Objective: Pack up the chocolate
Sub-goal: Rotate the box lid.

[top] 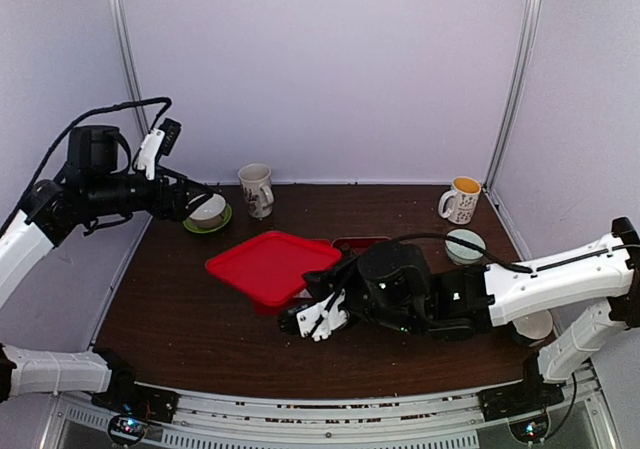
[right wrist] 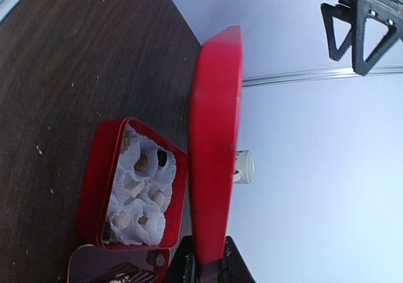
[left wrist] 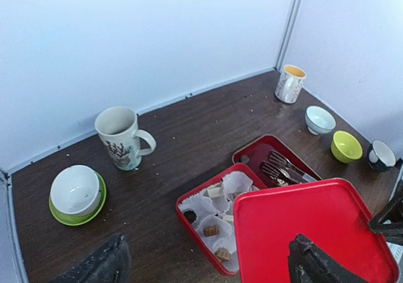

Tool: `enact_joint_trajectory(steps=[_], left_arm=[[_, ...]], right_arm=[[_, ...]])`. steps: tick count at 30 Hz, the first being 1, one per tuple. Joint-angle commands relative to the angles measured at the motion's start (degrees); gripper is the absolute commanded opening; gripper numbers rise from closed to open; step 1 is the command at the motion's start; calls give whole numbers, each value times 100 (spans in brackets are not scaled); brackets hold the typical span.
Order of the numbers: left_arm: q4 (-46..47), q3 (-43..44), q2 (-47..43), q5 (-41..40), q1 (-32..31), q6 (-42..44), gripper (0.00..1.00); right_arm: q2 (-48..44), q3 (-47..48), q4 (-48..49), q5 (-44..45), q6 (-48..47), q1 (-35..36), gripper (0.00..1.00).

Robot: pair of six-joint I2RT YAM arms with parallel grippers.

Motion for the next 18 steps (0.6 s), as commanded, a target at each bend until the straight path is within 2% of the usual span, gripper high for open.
enact_joint_trajectory(steps=[1,4,7,9,13,18], left_arm=[[620,-264,-486,-832,49,-236,90],[516,-266,-711,-1354,73,-332,90],[348,-386,-1136,-2690,74,-640,88],[372,-575,-1483,-3139,70,-643,88],[490,-845,-1898,-3060,71,-576,89],[570,-1067,-1910,-2692,72,-529,89]], right_arm=[[-451,440,-230,-1012,1512,-219,3],[-554,665,-587,-1634,2286,-432,4],[-674,720,-660,-2595,3165,-764,4],[-734,710,-601,-3101,3694,-972,2],[-754,742,-383,-3625,4750,-1249,0],[-721,1008,-290,-3954,5962,-1463,0]])
